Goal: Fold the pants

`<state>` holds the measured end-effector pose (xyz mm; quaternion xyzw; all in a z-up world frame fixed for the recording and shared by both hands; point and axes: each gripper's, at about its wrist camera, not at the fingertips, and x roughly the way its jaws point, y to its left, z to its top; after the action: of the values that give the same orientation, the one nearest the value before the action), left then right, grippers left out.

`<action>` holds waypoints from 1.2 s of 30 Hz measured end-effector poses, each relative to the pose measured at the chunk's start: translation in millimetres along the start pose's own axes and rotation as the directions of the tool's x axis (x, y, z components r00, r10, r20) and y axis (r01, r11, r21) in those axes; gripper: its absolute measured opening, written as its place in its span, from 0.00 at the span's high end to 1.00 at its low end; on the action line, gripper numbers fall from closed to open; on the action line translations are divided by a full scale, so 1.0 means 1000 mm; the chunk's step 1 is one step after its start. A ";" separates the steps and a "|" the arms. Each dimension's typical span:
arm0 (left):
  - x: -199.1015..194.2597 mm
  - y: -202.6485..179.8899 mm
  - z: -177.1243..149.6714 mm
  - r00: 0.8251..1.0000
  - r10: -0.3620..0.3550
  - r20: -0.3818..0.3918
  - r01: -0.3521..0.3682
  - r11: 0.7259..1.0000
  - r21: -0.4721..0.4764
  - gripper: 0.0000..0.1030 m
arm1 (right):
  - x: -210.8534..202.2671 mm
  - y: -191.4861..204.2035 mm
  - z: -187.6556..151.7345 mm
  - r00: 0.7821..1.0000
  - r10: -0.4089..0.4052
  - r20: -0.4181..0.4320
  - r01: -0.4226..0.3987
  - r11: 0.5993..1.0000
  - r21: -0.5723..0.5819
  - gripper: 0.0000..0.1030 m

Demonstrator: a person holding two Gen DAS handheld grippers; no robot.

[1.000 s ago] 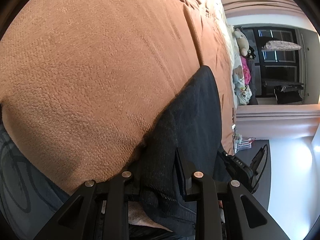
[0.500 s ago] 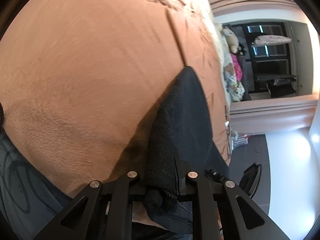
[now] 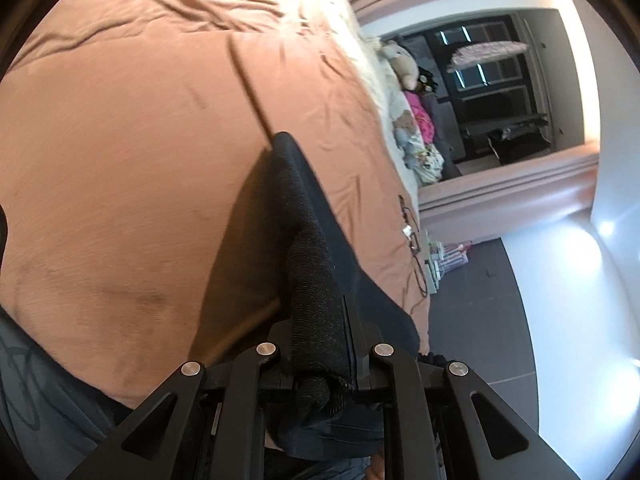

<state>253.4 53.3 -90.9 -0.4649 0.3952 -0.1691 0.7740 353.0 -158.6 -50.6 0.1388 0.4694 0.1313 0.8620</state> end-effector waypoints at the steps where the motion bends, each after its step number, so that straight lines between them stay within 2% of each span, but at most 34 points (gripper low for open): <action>1: 0.000 -0.006 -0.001 1.000 -0.003 -0.002 0.003 1.000 0.012 0.84 | -0.005 -0.004 -0.003 1.000 0.017 0.002 -0.017 1.000 0.008 0.94; 13: 0.022 -0.091 -0.010 0.999 -0.041 -0.029 0.046 0.984 0.170 0.84 | -0.088 -0.060 -0.024 0.979 0.094 0.183 -0.108 0.992 0.067 0.91; 15: 0.026 -0.103 -0.015 0.998 -0.046 -0.038 0.053 0.979 0.195 0.84 | -0.101 -0.072 -0.028 0.972 0.101 0.213 -0.119 0.990 0.074 0.80; 17: 0.033 -0.119 -0.020 0.997 -0.051 -0.050 0.060 0.973 0.223 0.84 | -0.113 -0.081 -0.033 0.963 0.108 0.248 -0.130 0.988 0.078 0.49; 18: 0.036 -0.127 -0.023 0.997 -0.055 -0.059 0.068 0.970 0.232 0.84 | -0.119 -0.086 -0.037 0.958 0.110 0.265 -0.135 0.988 0.079 0.46; 27: 0.073 -0.181 -0.059 0.989 -0.065 -0.134 0.106 0.938 0.329 0.84 | -0.154 -0.124 -0.063 0.933 0.079 0.352 -0.130 0.984 0.125 0.46; 36: 0.120 -0.212 -0.094 0.974 -0.042 -0.221 0.127 0.913 0.387 0.84 | -0.179 -0.161 -0.098 0.910 0.046 0.412 -0.138 0.971 0.195 0.46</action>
<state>279.0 -185.7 11.8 -0.2938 0.4105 -0.3271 0.7989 192.2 -360.0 -21.8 0.2794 0.2857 0.0879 0.9125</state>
